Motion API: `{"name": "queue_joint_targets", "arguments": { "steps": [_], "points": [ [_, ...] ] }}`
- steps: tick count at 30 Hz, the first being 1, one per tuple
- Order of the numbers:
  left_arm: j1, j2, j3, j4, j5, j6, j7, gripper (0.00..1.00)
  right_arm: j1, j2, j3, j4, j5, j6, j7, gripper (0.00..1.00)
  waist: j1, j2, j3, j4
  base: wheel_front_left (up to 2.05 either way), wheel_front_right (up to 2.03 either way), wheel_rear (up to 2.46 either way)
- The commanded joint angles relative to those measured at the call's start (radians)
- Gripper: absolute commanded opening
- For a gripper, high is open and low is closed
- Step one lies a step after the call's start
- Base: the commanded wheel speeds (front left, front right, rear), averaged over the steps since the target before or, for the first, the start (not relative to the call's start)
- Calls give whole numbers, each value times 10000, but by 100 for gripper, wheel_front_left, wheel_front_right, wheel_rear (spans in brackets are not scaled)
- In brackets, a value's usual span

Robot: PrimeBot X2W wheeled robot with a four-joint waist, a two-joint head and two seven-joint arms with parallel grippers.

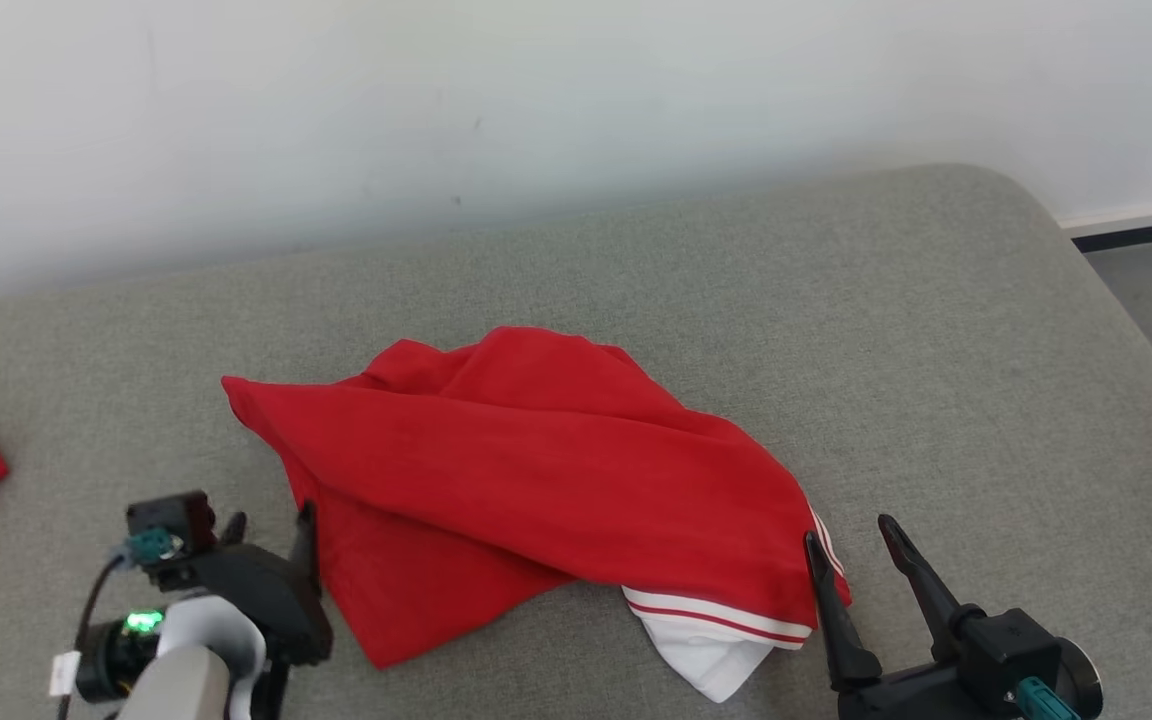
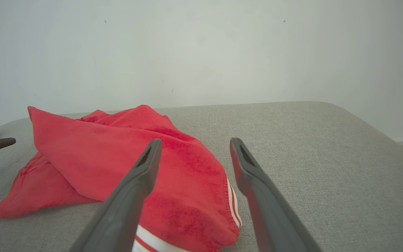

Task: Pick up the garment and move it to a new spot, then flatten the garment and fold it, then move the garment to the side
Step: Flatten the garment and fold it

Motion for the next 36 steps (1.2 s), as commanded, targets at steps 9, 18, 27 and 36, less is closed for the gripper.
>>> {"name": "queue_joint_targets", "arguments": {
  "steps": [9, 18, 27, 36],
  "points": [
    [492, -249, -87, 75, -395, 97, 859, 100, 5, -2, -15, 9, 76, -23, -137, 100, 1, 0, 106, -548, 0, 0, 0],
    [419, -122, -108, 455, -576, 18, 1371, 0, -17, -2, -165, 4, 95, -23, -216, 100, 1, 0, 257, -772, 0, 0, 0],
    [1608, -108, 333, -958, -1027, -215, -199, 0, 214, -3, -347, 131, 141, -23, -247, 100, 1, 0, -188, -85, 0, 0, 0],
    [3540, -120, 348, -4806, -994, -519, -1573, 0, 407, -2, -404, 64, 182, -23, -191, 100, 1, 0, -590, 599, 0, 0, 0]
  ]
}}
